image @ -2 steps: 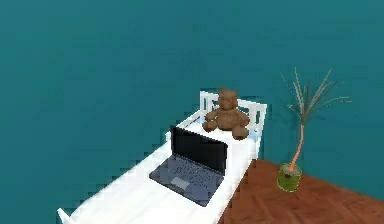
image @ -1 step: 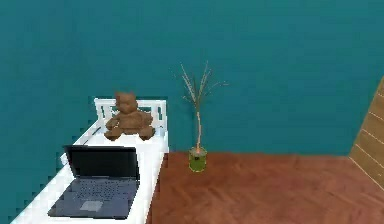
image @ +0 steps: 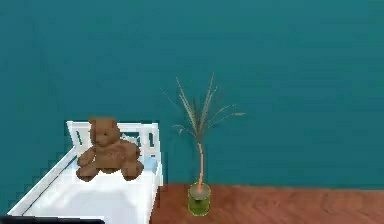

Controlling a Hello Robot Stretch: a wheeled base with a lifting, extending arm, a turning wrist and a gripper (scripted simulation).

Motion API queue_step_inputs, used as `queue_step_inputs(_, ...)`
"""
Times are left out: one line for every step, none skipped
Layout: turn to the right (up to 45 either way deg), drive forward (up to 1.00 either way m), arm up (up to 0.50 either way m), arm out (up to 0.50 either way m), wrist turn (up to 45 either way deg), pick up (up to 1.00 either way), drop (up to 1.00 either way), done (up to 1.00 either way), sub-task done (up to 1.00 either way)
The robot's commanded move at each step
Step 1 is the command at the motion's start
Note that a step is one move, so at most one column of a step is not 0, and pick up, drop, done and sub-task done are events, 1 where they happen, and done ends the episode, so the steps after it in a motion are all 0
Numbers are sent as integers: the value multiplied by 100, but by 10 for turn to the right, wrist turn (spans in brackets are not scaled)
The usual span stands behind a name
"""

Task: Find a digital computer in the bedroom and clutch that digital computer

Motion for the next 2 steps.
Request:
queue_step_inputs(-450,0,0,0,0,0,0,0,0)
queue_step_inputs(-450,0,0,0,0,0,0,0,0)
